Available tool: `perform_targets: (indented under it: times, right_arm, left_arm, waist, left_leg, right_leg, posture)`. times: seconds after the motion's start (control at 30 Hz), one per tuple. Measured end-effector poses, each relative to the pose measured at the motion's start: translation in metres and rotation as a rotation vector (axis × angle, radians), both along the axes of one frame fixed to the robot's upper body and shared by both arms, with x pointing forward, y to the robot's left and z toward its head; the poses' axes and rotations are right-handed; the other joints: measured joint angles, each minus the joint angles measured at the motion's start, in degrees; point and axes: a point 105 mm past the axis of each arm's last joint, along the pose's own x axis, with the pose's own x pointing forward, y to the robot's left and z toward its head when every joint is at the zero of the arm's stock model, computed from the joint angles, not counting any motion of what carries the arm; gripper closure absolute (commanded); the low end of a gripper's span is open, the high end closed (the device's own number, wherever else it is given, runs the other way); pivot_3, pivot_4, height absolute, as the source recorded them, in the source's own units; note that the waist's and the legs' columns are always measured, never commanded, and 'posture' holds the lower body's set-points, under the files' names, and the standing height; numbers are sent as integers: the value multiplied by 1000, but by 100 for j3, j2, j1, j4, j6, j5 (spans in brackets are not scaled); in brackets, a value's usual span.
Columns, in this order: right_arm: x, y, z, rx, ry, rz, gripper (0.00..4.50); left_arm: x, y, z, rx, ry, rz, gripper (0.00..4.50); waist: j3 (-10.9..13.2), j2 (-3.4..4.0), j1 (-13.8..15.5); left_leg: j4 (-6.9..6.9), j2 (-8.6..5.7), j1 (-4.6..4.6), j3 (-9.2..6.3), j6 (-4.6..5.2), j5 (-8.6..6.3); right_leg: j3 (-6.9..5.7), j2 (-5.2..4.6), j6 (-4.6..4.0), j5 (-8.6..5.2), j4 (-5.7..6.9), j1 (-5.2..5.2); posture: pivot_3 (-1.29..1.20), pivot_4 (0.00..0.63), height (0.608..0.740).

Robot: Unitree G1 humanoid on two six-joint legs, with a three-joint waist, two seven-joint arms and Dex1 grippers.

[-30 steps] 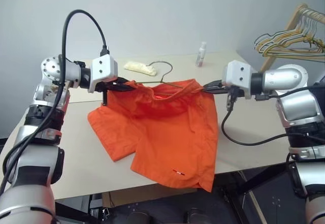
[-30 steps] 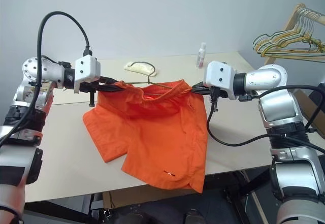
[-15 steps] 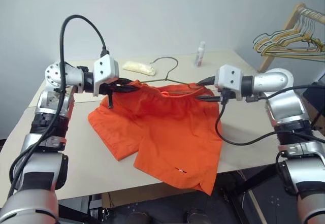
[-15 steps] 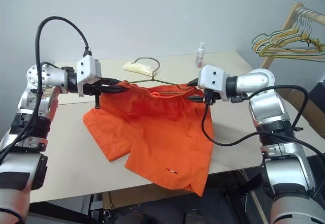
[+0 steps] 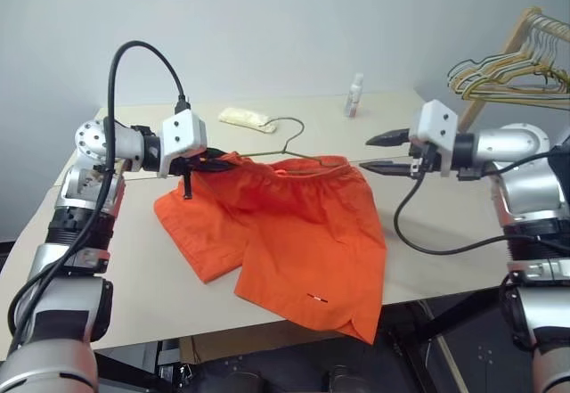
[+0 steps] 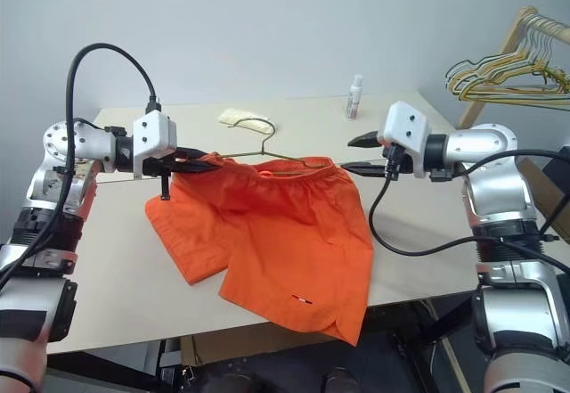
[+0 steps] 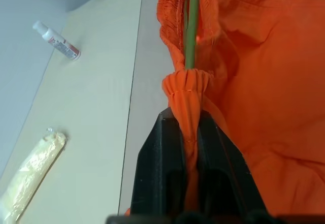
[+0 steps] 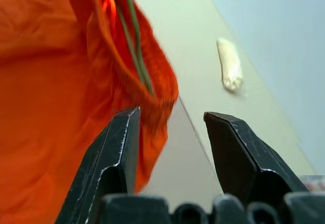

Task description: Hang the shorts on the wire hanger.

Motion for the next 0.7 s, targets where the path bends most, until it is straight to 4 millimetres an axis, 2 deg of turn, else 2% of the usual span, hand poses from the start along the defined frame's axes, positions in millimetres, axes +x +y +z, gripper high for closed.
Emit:
perform_targets:
  times: [0.1, 0.33, 0.43, 0.6, 0.7]
  right_arm:
    - [-1, -4, -21, 16, 94, -5, 2037]
    - [20, 0, -57, 56, 250, -84, 2037]
    - [24, -1, -58, 68, 316, -101, 2623]
    - [22, 0, -60, 87, 413, -102, 4448]
    - [20, 2, -60, 94, 439, -92, 4482]
  left_arm:
    - [-1, 0, 0, 0, 8, -9, 4500]
    - [-4, 1, 5, 18, 4, -29, 4500]
    - [-5, 3, 6, 26, -1, -26, 4500]
    - [-5, 4, 5, 30, -2, -23, 4500]
    - [-5, 4, 5, 28, -2, -20, 4500]
  waist:
    - [0, 0, -25]
    - [0, 0, -67]
    - [0, 0, -45]
    - [0, 0, -4]
    - [0, 0, -11]
  left_leg:
    - [1, 1, 2, 3, 0, 0]
    - [-1, 3, 3, 8, -5, 3]
    - [-2, 2, 0, 6, -4, 2]
    - [-1, -1, -3, 3, -4, 2]
    - [-1, -1, -2, 3, -5, 3]
  right_leg:
    - [4, -1, 0, 0, 4, 0]
    - [10, 0, -1, 1, 7, -7]
    - [9, -1, -1, 1, 2, -9]
    - [5, -2, -1, 0, 0, -10]
    - [5, -1, -1, 0, 2, -10]
  posture:
    - [182, 0, 740]
    - [205, 0, 740]
    - [209, 0, 740]
    - [215, 0, 740]
    - [217, 0, 740]
